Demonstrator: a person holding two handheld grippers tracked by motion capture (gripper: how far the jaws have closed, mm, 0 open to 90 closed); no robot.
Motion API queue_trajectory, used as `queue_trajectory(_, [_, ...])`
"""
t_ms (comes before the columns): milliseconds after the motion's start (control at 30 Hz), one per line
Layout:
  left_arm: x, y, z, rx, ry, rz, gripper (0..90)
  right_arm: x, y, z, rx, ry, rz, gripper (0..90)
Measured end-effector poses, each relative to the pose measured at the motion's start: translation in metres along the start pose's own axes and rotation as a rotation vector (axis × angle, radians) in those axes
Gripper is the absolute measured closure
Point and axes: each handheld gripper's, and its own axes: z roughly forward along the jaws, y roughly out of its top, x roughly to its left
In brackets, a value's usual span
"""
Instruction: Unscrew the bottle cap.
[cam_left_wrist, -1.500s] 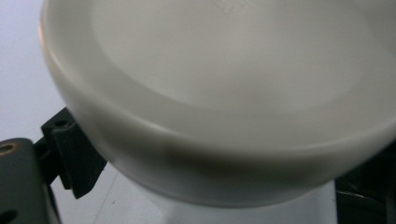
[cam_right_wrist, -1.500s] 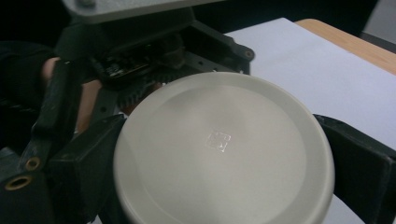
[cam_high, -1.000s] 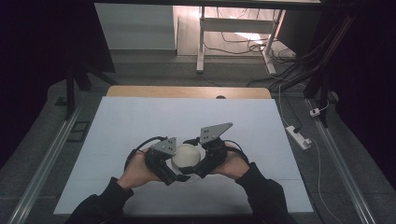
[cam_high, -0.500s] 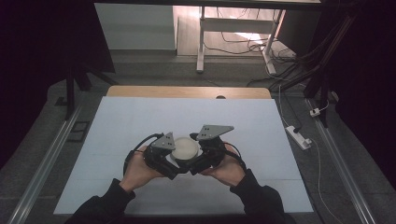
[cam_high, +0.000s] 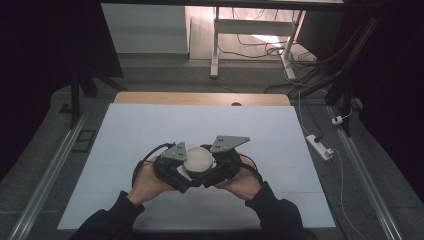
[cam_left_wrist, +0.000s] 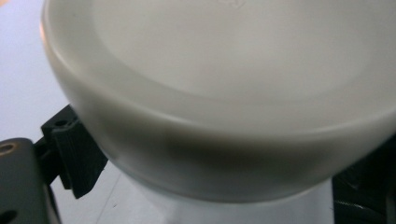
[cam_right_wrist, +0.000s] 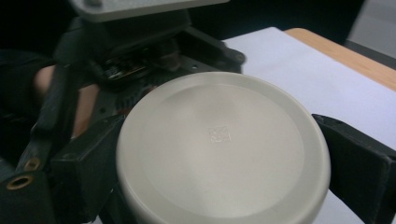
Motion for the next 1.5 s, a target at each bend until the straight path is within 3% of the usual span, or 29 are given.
queue_trajectory(367, [-0.005,0.001,0.001,0.014,-0.137,0.101,7.5,-0.008,-0.003,-0.008,0.02,0.231,-0.087,7.3])
queue_trajectory(533, [-0.007,0.001,0.004,0.02,-0.151,0.122,7.5,-0.007,-0.005,-0.009,0.03,0.276,-0.121,7.1])
queue_trajectory(600, [-0.007,0.001,0.003,0.012,-0.135,0.111,7.5,-0.006,-0.004,-0.009,0.029,0.26,-0.105,6.5])
queue_trajectory(700, [-0.005,0.002,0.0,0.004,-0.078,0.085,7.5,-0.006,0.0,-0.013,0.004,0.22,-0.083,0.0])
queue_trajectory(867, [-0.002,0.001,-0.002,0.0,0.035,0.019,7.5,-0.004,0.006,-0.019,-0.025,0.076,-0.031,0.0])
queue_trajectory(933, [-0.001,0.0,-0.002,0.002,0.064,-0.003,7.5,-0.003,0.006,-0.016,-0.009,0.028,-0.004,0.0])
queue_trajectory(1100, [-0.005,0.003,0.002,0.03,0.136,-0.016,7.5,0.001,0.002,-0.003,0.012,-0.027,0.038,0.0])
queue_trajectory(1200, [-0.007,0.004,0.004,0.035,0.141,-0.018,7.5,0.003,0.001,0.0,0.009,-0.07,0.035,1.4])
queue_trajectory(1333, [-0.008,0.006,0.004,0.027,0.128,-0.015,7.5,0.004,-0.001,0.001,-0.003,-0.091,0.03,6.9])
queue_trajectory(1500, [-0.003,0.003,0.001,0.013,0.024,0.016,7.5,0.003,0.0,-0.003,0.003,-0.032,0.007,7.3])
